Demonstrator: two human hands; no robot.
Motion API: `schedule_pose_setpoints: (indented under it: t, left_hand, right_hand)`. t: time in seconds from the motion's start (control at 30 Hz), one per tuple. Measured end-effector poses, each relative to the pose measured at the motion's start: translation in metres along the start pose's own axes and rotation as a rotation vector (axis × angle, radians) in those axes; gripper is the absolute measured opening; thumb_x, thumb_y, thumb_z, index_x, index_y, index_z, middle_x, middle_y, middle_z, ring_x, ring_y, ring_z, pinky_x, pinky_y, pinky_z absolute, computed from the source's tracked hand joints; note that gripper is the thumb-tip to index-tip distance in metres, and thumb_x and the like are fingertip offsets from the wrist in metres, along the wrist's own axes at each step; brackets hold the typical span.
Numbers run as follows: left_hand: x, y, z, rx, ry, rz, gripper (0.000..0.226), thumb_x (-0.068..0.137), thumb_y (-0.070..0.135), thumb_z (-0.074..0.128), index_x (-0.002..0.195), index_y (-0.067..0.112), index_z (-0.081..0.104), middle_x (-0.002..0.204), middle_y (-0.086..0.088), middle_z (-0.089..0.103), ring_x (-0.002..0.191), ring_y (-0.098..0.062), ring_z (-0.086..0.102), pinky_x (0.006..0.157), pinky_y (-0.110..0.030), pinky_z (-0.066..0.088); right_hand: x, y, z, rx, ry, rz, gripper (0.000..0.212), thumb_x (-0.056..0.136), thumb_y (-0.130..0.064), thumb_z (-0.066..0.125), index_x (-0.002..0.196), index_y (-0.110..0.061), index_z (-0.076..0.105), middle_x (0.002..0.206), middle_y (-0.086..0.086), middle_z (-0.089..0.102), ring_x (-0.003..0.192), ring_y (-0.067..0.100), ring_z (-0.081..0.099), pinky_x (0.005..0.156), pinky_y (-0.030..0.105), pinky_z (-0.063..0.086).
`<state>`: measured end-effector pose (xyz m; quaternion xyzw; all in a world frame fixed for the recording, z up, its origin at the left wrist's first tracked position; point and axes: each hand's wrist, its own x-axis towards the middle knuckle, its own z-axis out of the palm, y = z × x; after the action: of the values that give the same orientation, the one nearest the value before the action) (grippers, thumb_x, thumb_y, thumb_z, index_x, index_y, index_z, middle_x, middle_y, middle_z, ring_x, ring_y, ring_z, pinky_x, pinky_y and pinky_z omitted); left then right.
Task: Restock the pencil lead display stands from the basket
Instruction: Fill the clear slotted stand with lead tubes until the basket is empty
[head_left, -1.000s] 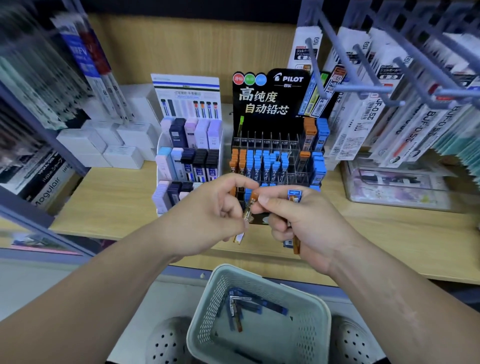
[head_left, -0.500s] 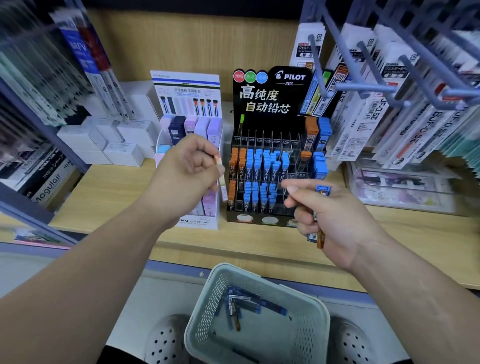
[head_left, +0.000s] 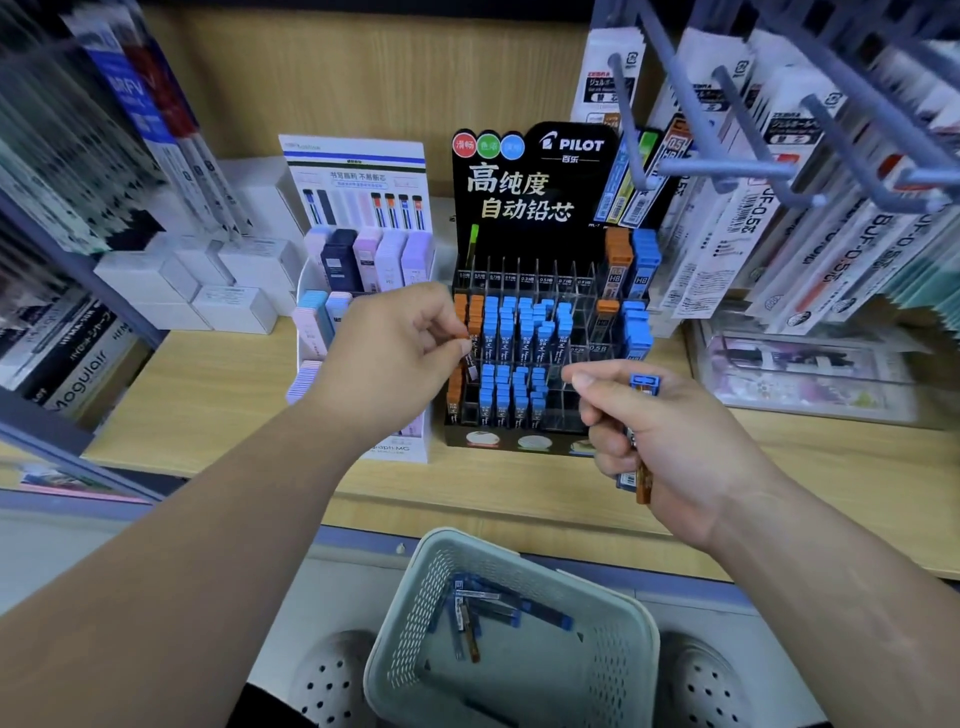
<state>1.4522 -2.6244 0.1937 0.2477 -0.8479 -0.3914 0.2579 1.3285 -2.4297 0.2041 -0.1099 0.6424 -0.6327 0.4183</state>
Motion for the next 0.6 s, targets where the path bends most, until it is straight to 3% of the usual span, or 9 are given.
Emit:
schedule_pose_setpoints:
  t: [0.07,0.2,0.27,0.3,0.4,0.6]
  left_hand:
    - [0.000,0.000,0.003,0.104,-0.020,0.066,0.021,0.084,0.004,0.075,0.073,0.017,0.063,0.055,0.027,0.056,0.052,0.003,0.051,0.056,-0.007,0.036]
    - [0.001,0.000,0.010,0.294,-0.011,0.213,0.014,0.082,0.010,0.078,0.087,0.019,0.069,0.062,0.026,0.058,0.054,0.007,0.049,0.062,-0.023,0.047]
    - [0.000,-0.001,0.012,0.341,-0.011,0.293,0.022,0.081,0.009,0.079,0.100,0.018,0.073,0.080,0.013,0.071,0.060,0.002,0.056,0.068,-0.028,0.054]
    - [0.000,-0.001,0.013,0.362,-0.011,0.332,0.023,0.081,0.009,0.079,0.102,0.017,0.075,0.085,0.006,0.074,0.064,-0.008,0.063,0.070,-0.031,0.057]
    - [0.004,-0.003,0.011,0.417,-0.018,0.396,0.019,0.080,0.010,0.076,0.098,0.014,0.078,0.092,-0.001,0.076,0.078,-0.022,0.071,0.071,-0.040,0.060]
    - [0.010,-0.006,0.006,0.424,-0.007,0.396,0.020,0.074,0.003,0.081,0.092,0.011,0.079,0.092,-0.003,0.073,0.081,-0.023,0.070,0.074,-0.042,0.060]
  right_hand:
    - [0.002,0.000,0.000,-0.001,-0.001,-0.001,0.013,0.093,-0.015,0.070,0.105,-0.011,0.076,0.068,0.001,0.056,0.050,0.010,0.038,0.045,0.022,0.030]
    - [0.004,0.000,0.001,-0.006,-0.012,-0.002,0.012,0.093,-0.015,0.071,0.103,-0.010,0.076,0.068,0.001,0.055,0.050,0.010,0.038,0.044,0.022,0.030]
    - [0.005,0.000,0.001,-0.010,-0.016,0.000,0.013,0.092,-0.016,0.072,0.103,-0.010,0.076,0.068,0.001,0.055,0.050,0.010,0.038,0.044,0.022,0.030]
    - [0.005,0.000,0.001,-0.012,-0.016,0.000,0.013,0.092,-0.017,0.072,0.103,-0.010,0.076,0.068,0.001,0.055,0.050,0.010,0.038,0.044,0.022,0.030]
    - [0.006,-0.001,-0.001,-0.007,-0.013,0.003,0.012,0.092,-0.018,0.073,0.101,-0.011,0.076,0.068,0.001,0.056,0.050,0.010,0.039,0.044,0.021,0.031]
    - [0.005,-0.002,-0.004,0.002,-0.016,0.003,0.011,0.092,-0.018,0.073,0.100,-0.011,0.076,0.067,0.001,0.055,0.049,0.010,0.039,0.044,0.021,0.031]
